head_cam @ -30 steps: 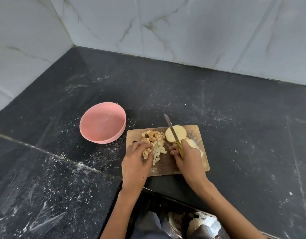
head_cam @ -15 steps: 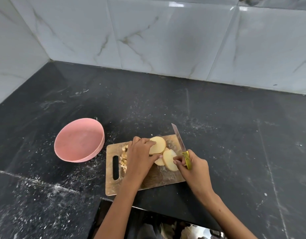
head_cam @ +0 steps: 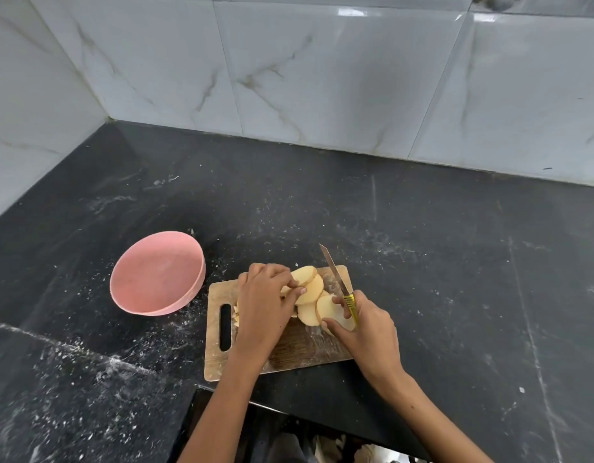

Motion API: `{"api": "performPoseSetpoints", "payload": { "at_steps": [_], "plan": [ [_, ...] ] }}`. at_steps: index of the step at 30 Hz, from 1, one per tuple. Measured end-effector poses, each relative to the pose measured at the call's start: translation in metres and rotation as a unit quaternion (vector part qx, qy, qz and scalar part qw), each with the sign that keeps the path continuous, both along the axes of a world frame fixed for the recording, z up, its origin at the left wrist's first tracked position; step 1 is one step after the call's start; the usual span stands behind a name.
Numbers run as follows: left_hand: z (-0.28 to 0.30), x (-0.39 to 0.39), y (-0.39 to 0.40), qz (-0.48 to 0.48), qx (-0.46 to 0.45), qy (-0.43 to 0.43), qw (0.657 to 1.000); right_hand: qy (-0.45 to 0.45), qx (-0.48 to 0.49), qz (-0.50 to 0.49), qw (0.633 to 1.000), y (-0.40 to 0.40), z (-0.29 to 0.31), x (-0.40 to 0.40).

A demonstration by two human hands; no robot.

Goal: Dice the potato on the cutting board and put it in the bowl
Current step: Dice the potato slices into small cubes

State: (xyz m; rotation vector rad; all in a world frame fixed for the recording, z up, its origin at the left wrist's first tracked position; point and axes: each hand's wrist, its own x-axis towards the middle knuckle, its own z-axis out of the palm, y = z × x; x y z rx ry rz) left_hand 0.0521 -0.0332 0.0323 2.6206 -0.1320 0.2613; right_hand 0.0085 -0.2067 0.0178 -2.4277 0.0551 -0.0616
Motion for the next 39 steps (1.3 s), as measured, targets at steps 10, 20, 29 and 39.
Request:
{"api": "performPoseSetpoints", "payload": {
  "at_steps": [10,20,29,39],
  "plan": [
    [0.002,-0.012,0.004,0.091,-0.018,-0.064,0.994,-0.002,-0.013,0.008,1.0,0.005,0.0,0.005],
    [0.012,-0.067,0.033,0.255,-0.179,-0.042,0.949,-0.081,-0.068,0.079,0.991,0.02,-0.013,0.002],
    [-0.007,-0.11,0.01,0.281,-0.296,0.067,0.91,-0.067,-0.078,0.146,0.984,0.01,-0.007,0.018],
    [-0.026,-0.118,-0.023,0.325,-0.179,0.097,0.923,0.083,0.004,0.129,0.988,0.004,-0.008,-0.021]
  ]
}}
